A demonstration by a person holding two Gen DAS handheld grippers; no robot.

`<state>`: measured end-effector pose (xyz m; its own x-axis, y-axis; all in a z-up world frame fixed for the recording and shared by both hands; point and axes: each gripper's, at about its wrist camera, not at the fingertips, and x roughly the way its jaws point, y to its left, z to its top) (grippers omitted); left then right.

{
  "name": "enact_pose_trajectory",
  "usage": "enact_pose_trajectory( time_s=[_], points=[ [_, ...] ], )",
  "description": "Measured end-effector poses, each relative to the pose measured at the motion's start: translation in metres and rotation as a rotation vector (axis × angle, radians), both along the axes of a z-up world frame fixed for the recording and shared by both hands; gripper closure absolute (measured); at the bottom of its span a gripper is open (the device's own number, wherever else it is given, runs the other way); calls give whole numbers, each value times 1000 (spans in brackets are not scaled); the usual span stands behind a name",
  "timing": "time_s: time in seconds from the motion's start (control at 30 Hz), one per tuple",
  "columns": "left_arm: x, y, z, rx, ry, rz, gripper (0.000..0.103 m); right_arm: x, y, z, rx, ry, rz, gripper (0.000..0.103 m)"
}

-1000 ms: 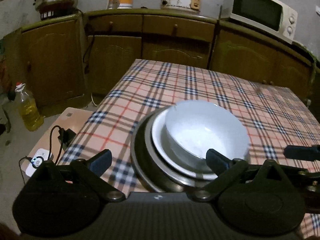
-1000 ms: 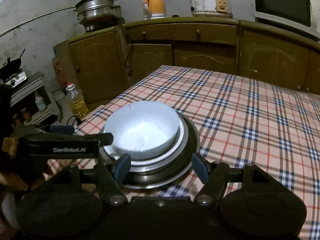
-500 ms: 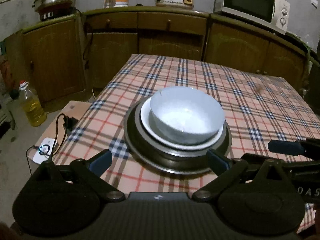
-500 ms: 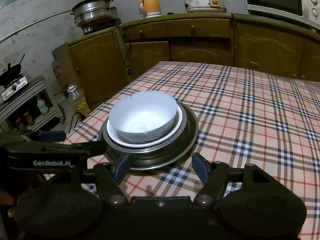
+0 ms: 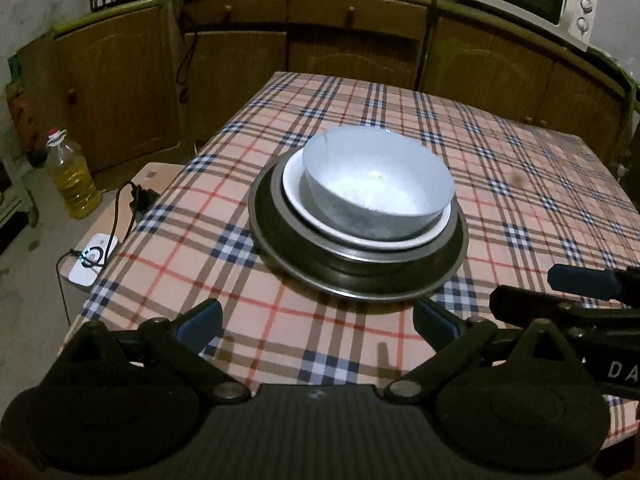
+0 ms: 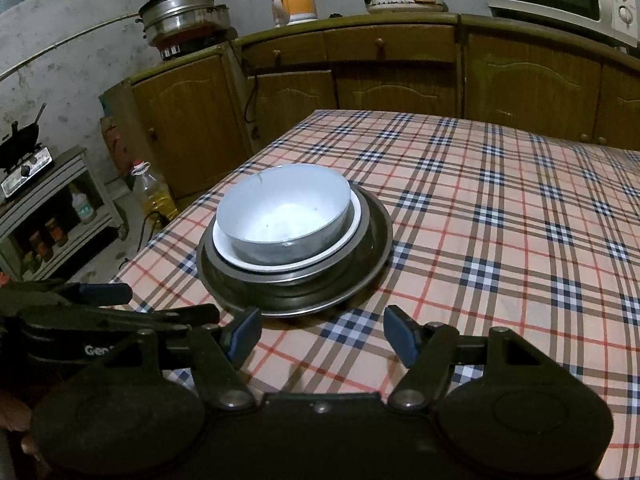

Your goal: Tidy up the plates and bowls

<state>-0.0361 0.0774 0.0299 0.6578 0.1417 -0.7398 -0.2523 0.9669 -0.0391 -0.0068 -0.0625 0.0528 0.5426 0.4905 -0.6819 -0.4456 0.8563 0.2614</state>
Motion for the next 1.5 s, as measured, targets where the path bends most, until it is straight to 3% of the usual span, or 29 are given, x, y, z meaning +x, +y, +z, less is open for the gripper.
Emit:
enact_pose_trajectory(
  time_s=[0.67,1.5],
  points=[
    [-4,-6,4,61,5,-5,0,-4,-1,3,1,6,-9,22],
    [-12,-16,19,174,-118,-29,0,-16,-8,13,48,-56,-62,22]
  ],
)
